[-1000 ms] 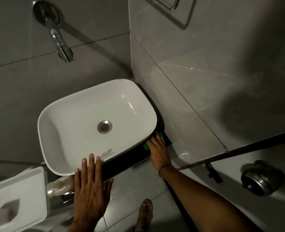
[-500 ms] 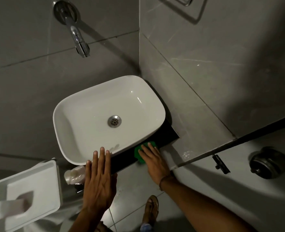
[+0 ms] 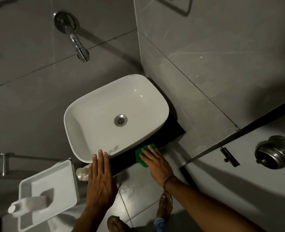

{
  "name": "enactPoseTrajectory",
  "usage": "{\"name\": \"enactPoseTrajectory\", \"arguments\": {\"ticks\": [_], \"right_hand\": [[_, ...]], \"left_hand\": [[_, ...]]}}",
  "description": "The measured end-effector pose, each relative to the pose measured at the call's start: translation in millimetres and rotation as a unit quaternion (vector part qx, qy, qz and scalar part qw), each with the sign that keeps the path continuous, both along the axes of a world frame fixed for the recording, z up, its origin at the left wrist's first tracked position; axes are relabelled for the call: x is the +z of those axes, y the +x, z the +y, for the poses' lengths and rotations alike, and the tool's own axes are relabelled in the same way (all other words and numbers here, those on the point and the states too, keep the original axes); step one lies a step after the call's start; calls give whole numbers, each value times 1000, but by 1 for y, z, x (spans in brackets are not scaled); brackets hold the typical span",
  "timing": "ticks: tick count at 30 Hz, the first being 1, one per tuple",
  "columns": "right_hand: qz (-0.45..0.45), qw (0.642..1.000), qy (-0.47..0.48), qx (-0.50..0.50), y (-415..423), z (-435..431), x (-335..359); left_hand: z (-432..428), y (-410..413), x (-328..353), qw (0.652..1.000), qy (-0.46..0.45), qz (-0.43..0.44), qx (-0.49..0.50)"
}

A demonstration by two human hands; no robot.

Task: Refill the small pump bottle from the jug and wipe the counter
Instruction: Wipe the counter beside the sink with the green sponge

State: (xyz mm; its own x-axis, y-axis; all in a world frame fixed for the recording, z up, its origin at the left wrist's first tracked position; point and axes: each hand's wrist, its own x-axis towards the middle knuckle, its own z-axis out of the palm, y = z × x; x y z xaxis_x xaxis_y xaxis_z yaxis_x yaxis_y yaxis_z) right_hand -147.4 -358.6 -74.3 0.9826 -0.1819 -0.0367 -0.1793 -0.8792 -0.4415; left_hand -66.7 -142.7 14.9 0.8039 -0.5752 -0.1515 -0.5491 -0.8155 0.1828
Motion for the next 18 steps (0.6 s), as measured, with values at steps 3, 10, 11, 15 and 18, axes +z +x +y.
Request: {"name": "enactPoseTrajectory", "arguments": {"ticks": [3, 10, 11, 15, 18], "right_hand": [[15, 998, -6, -65, 12, -3, 3], [-20, 999, -27, 40, 11, 47, -9], [-22, 998, -34, 42, 6, 45, -10], [7, 1000, -20, -22, 19, 46, -1], [32, 999, 2, 13, 33, 77, -4]], "left_hand": [[-1, 0, 5, 1000, 5, 7, 1], [0, 2, 9, 999, 15, 30, -4], [0, 3, 10, 999, 17, 34, -4], [-2, 4, 9, 999, 23, 43, -3], [-2, 4, 8, 998, 24, 50, 5]]}}
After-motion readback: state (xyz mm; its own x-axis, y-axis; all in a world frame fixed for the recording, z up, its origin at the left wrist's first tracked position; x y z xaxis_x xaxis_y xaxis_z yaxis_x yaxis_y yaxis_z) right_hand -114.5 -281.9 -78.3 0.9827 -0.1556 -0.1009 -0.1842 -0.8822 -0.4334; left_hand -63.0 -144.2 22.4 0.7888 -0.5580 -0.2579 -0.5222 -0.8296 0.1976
